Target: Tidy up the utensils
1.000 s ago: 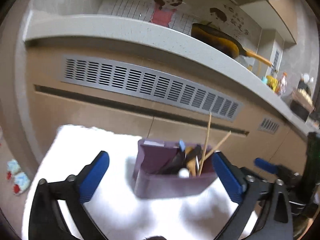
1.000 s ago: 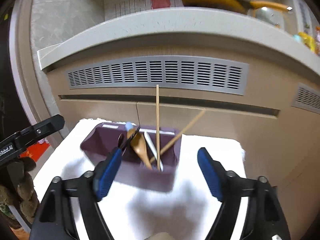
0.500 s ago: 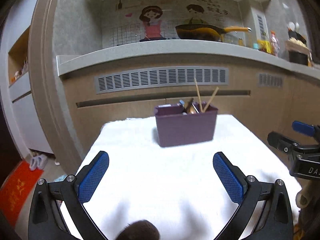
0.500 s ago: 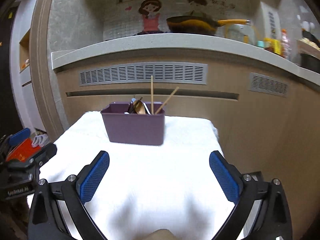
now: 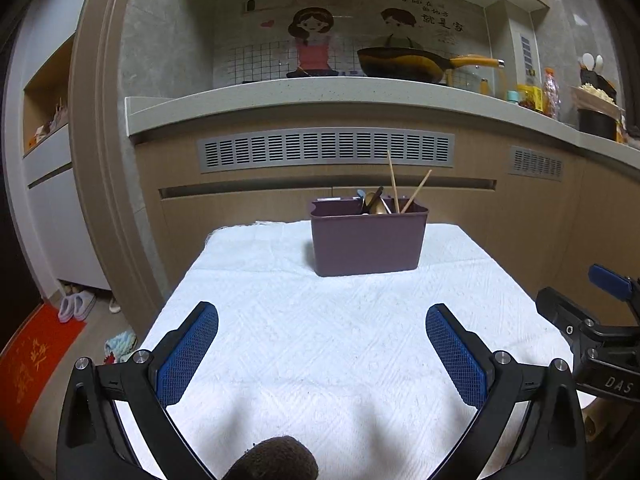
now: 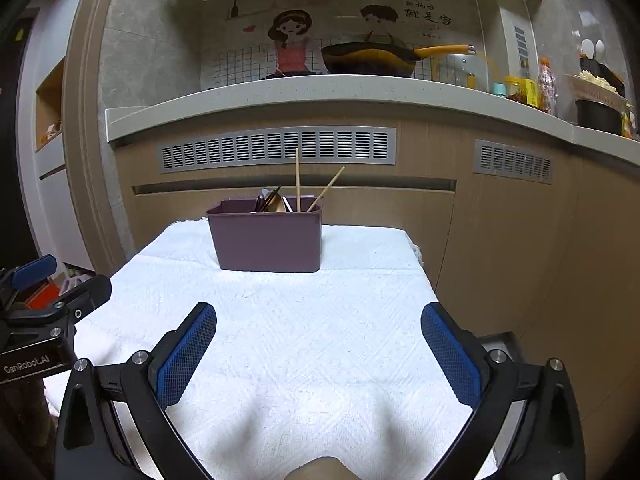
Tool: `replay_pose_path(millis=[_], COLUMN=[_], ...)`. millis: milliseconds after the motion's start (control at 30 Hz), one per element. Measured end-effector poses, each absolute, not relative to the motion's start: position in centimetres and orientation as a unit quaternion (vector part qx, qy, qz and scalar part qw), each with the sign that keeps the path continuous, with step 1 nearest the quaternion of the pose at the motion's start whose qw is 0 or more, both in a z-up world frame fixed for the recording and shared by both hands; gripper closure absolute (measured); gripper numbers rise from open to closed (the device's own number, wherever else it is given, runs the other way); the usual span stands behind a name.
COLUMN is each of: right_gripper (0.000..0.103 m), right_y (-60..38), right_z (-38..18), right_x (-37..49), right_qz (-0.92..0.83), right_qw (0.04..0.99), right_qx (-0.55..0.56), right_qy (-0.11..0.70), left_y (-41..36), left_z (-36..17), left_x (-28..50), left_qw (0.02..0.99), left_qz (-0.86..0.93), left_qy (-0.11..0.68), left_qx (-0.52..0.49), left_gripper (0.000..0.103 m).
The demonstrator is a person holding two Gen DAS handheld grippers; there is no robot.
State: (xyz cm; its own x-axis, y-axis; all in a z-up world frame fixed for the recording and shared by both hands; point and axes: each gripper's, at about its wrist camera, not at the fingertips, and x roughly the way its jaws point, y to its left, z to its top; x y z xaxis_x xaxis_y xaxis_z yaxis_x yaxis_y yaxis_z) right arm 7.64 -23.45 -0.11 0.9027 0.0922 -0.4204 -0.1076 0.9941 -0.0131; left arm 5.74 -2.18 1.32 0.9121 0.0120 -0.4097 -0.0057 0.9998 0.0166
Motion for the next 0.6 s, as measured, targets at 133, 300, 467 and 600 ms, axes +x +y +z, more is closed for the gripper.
replay_pose_path(millis=[133,300,467,600], right_gripper=[0.001,0.001,0.001,0.001], right_y=[-23.43,-23.42,-23.4,-23.38], right_z=[-0.11,-0.2,-0.26,-0.34], right_x=[7.59,7.46,7.39,7.39], right_qz=[0.053,0.054,0.054,0.055], right_qw=[0.975,0.975,0.974,0.974], right_qx=[-0.021,-0.02,-0.02,-0.02], right_qy=[0.216,0.217,0.218,0.219], left_y=[-2.37,-2.37,-2.4,-2.41], left_z=[1.29,1.24,1.23,1.25], left_x=[5.67,5.82,5.83,5.84], left_qw=[0.977,0.977,0.977,0.977], left_qz=[0.004,0.002,0.001,0.001], left_qy=[0.211,0.214,0.215,0.215], left_qx=[0.009,0.011,0.011,0.012], left_gripper=[0.0,0.0,0.0,0.0])
